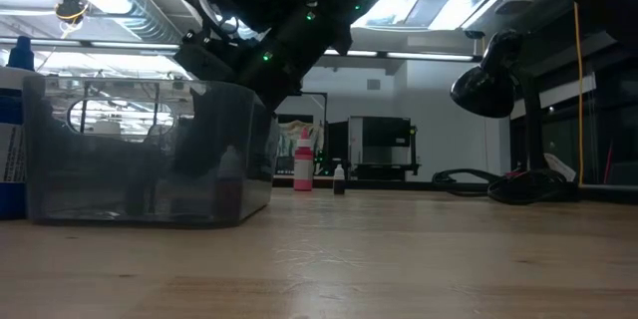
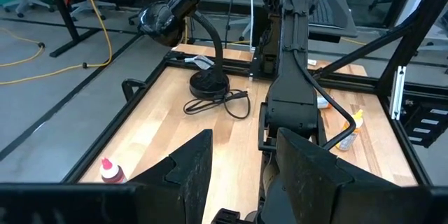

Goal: Pick & Place food coloring
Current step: Put the bottom red food coloring bottle into the bin

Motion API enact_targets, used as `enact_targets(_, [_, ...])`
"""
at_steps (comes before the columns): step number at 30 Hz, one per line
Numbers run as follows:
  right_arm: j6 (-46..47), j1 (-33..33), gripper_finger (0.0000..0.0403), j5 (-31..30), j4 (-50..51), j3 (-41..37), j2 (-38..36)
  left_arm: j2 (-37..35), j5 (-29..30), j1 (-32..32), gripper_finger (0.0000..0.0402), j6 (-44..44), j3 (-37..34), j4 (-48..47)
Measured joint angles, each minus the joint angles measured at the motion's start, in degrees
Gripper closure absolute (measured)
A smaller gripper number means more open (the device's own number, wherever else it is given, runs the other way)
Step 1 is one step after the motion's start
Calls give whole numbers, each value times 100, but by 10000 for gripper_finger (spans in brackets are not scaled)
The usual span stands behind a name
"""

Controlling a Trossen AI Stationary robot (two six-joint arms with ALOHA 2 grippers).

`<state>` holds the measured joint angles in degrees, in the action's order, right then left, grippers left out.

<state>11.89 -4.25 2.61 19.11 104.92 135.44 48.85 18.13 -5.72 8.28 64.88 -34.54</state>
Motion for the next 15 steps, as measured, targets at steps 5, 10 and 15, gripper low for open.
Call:
enact_targets(5, [-10, 0, 310, -24, 0, 0, 0, -1, 0, 0, 247, -9, 0, -2])
enact_targets(10, [-14, 0, 310, -70, 0, -4, 2, 0, 13, -1, 247, -9, 0, -2])
enact_targets(15, [-19, -2, 310, -131, 7, -4, 2, -1, 22, -2, 247, -59, 0, -2])
